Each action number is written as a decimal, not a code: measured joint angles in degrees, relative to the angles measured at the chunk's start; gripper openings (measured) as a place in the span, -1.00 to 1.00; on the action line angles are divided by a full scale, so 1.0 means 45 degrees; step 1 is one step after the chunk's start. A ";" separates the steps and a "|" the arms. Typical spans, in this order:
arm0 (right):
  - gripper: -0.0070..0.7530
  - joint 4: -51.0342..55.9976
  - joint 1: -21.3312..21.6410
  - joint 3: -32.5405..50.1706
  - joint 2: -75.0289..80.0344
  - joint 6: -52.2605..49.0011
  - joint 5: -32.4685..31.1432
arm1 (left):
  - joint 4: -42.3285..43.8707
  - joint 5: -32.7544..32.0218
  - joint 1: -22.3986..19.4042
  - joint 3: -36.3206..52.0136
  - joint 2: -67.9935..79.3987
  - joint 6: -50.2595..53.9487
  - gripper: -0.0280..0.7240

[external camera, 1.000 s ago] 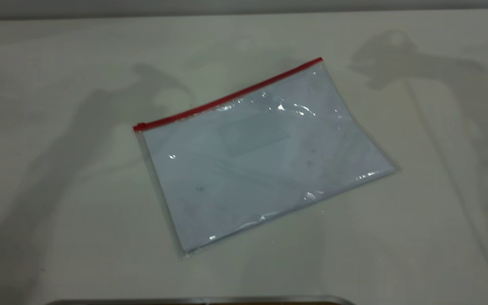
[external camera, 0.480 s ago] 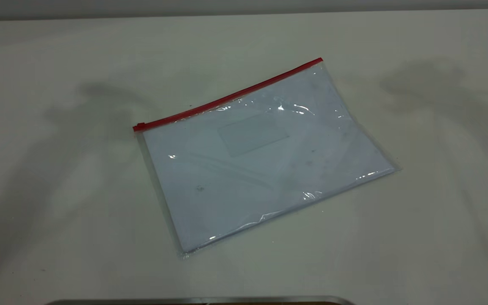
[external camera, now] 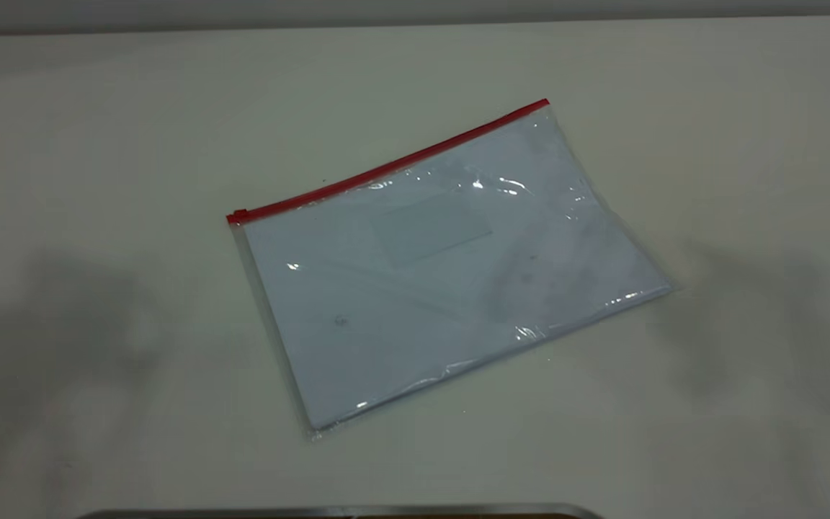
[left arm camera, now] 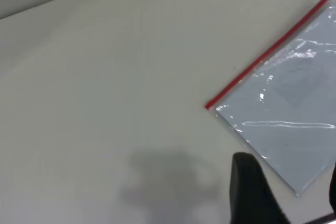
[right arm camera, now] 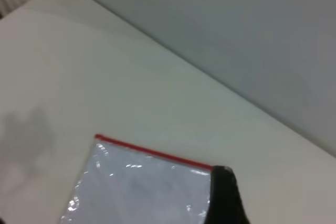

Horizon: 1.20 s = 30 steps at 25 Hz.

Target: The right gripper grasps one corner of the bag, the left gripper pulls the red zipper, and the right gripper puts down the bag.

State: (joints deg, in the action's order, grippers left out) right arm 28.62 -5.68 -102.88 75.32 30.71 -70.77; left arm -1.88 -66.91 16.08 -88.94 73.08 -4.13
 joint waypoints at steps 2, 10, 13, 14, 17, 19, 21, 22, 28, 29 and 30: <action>0.47 0.0029 0.0000 0.0759 -0.0991 0.0000 0.0000 | -0.0235 0.0000 0.0000 0.0605 -0.0920 0.0091 0.20; 0.47 0.0947 0.0000 0.4162 -0.4216 -0.0332 0.0000 | -0.0344 0.0000 0.0000 0.3651 -0.4416 0.0169 0.20; 0.47 0.1075 0.0000 0.5663 -0.5208 -0.0353 0.0000 | -0.0394 0.0000 0.0000 0.4961 -0.5798 0.0249 0.20; 0.47 0.1086 0.0000 0.6221 -0.5530 -0.0353 0.0000 | -0.0443 0.0000 0.0000 0.5434 -0.6229 0.0324 0.20; 0.47 0.1086 0.0000 0.7808 -0.6868 -0.0353 0.0000 | -0.0528 0.0000 0.0000 0.6807 -0.7804 0.0437 0.20; 0.47 0.1086 0.0000 0.8971 -0.7826 -0.0341 0.0000 | -0.0531 0.0000 0.0000 0.7765 -0.8736 0.0467 0.20; 0.47 0.1056 0.0000 1.0042 -0.8836 -0.0293 0.0000 | -0.0450 0.0000 0.0000 0.8832 -0.9634 0.0467 0.20; 0.47 0.1025 0.0000 1.0603 -0.9366 -0.0283 0.0000 | -0.0350 0.0000 0.0000 0.9364 -1.0096 0.0467 0.20; 0.47 0.0730 0.0000 1.3073 -1.2036 -0.0261 0.0000 | 0.1086 0.0000 0.0000 1.1944 -1.1985 0.0918 0.20; 0.47 0.0635 0.0000 1.3389 -1.2376 -0.0349 0.0000 | 0.1224 0.0000 0.0000 1.2268 -1.2149 0.1057 0.20; 0.47 0.0474 0.0000 1.3626 -1.2788 -0.0522 0.0000 | 0.1348 0.0000 0.0000 1.2490 -1.2243 0.1101 0.20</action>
State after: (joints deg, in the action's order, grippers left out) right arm 30.76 -5.68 -41.56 17.77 28.37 -70.77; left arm 4.18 -66.91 16.08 -32.73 17.99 0.82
